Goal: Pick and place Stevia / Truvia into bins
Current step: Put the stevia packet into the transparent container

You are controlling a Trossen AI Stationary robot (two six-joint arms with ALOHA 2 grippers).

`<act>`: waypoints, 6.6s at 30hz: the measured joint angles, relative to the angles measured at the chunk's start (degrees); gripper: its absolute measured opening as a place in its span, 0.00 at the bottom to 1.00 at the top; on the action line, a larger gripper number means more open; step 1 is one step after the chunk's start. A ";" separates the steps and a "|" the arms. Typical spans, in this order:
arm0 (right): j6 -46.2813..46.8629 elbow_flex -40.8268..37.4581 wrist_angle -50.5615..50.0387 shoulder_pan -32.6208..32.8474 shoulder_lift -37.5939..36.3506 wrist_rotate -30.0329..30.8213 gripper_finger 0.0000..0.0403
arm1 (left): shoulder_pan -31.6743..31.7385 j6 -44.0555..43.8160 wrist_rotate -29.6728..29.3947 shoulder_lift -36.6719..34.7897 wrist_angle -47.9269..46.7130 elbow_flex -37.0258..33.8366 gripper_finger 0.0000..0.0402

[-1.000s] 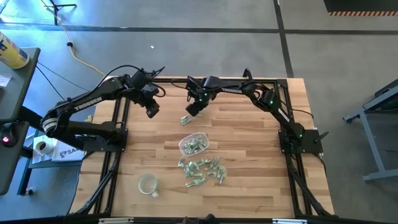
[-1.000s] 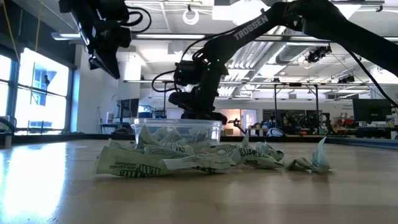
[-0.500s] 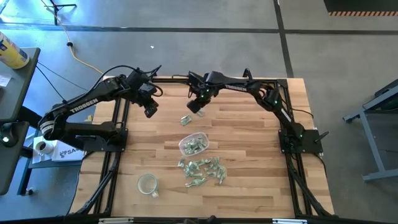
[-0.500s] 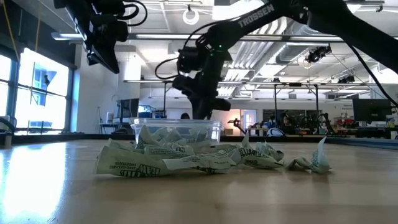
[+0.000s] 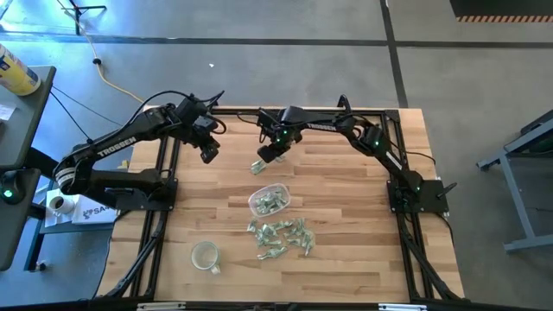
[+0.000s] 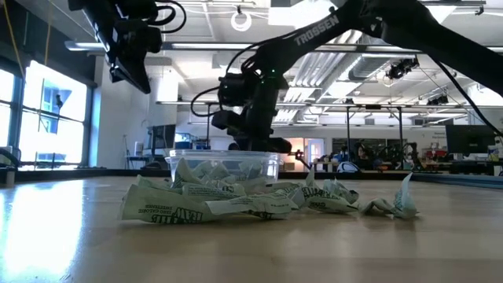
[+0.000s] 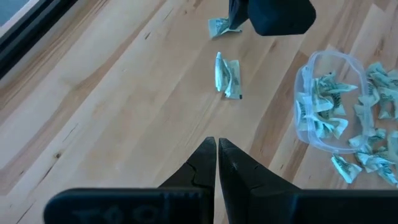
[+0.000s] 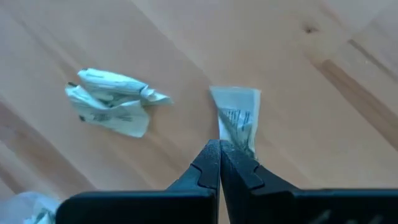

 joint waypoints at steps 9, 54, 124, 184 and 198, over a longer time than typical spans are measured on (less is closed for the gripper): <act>1.21 0.03 -5.04 -0.82 1.04 3.55 0.00 | 0.01 0.02 -0.73 0.00 -0.18 0.00 0.14; -34.40 -26.51 7.44 -1.10 -12.44 11.69 0.64 | 0.02 3.06 -4.75 0.02 -2.54 0.04 0.14; -41.23 -15.64 -5.21 8.70 -18.11 10.23 0.41 | -2.61 4.51 6.30 14.40 7.51 0.00 0.14; -24.58 -62.16 12.27 9.60 -60.90 22.59 0.63 | -12.69 -9.34 -13.82 43.00 33.23 1.96 0.08; -28.65 -62.16 14.00 9.64 -60.90 22.21 0.63 | -17.25 -8.06 0.22 35.53 15.07 18.03 0.05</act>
